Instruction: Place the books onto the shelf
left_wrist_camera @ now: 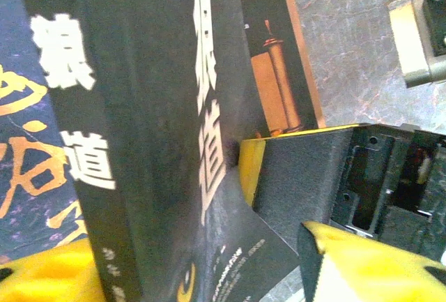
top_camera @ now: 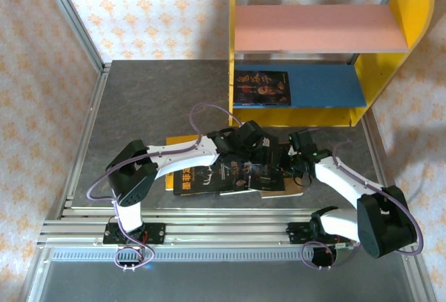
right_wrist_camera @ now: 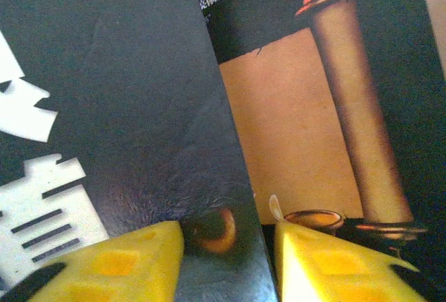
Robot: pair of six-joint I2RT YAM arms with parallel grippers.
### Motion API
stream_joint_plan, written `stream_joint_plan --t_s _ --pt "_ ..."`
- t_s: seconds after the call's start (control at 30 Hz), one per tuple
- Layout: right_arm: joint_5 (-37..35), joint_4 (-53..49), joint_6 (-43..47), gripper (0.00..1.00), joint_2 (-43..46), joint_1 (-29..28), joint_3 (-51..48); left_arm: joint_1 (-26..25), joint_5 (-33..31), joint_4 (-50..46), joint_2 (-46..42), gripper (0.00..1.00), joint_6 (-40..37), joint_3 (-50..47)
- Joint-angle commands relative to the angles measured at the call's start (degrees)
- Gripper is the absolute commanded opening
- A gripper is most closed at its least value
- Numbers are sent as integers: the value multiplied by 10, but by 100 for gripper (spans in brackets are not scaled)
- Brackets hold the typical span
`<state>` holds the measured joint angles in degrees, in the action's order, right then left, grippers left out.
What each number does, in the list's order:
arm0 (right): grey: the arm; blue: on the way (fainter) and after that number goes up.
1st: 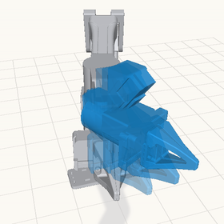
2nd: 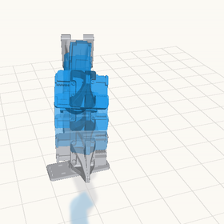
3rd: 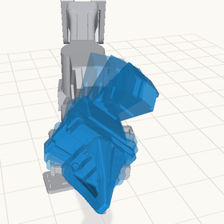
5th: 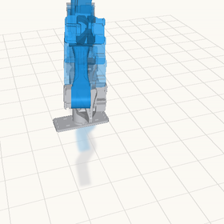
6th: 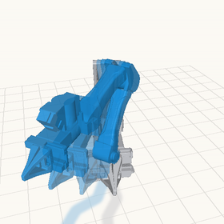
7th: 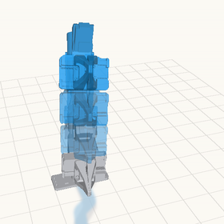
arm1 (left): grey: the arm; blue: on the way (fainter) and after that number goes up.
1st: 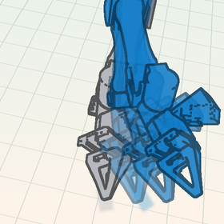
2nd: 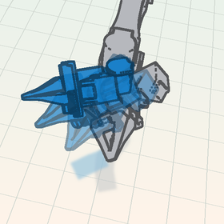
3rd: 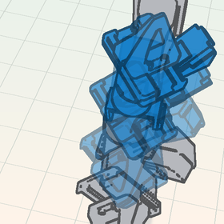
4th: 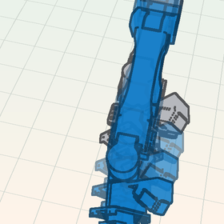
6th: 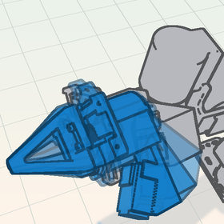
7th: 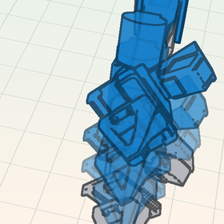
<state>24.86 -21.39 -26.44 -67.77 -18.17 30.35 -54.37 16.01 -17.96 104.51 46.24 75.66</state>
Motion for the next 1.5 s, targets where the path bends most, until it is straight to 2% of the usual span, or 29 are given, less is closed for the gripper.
stream_joint_plan --t_s 0.0,0.13,0.2,0.43,0.5,0.6,0.67,0.93,1.07,1.13,1.23,1.33,1.47 --pt "12 -33 2 47 14 -5 -5 -7 -9 -2 5 54 -19 22" --pt "0 -44 4 52 17 -5 -2 -7 -16 -10 7 47 -22 24" --pt "-2 -44 3 52 19 -5 -5 -7 -14 -10 9 40 -26 26" --pt "-7 -42 -1 53 18 -5 -8 -8 -14 -12 15 27 -26 28" --pt "-10 -43 -1 53 19 -5 -7 -8 -16 -16 16 20 -29 30" --pt "-10 -41 -2 61 22 -5 -8 -7 -17 -11 14 7 -41 30" --pt "-10 -42 -1 62 23 -5 -5 -7 -21 -6 9 1 -47 28" --pt "-28 -59 -4 70 45 -5 14 -7 -56 45 -59 0 -59 -25" --pt "-13 -55 -19 78 68 -4 25 -7 -88 62 -126 0 -58 -71" --pt "-2 -47 -30 79 76 -5 35 -8 -114 65 -170 0 -51 -103" --pt "11 -38 -48 80 86 -5 55 -9 -174 42 -237 0 -30 -139" --pt "16 -21 -74 80 104 -5 68 -8 -259 -34 -288 0 7 -142" --pt "35 48 -152 80 136 -6 54 -9 -342 -89 -336 0 58 -140"
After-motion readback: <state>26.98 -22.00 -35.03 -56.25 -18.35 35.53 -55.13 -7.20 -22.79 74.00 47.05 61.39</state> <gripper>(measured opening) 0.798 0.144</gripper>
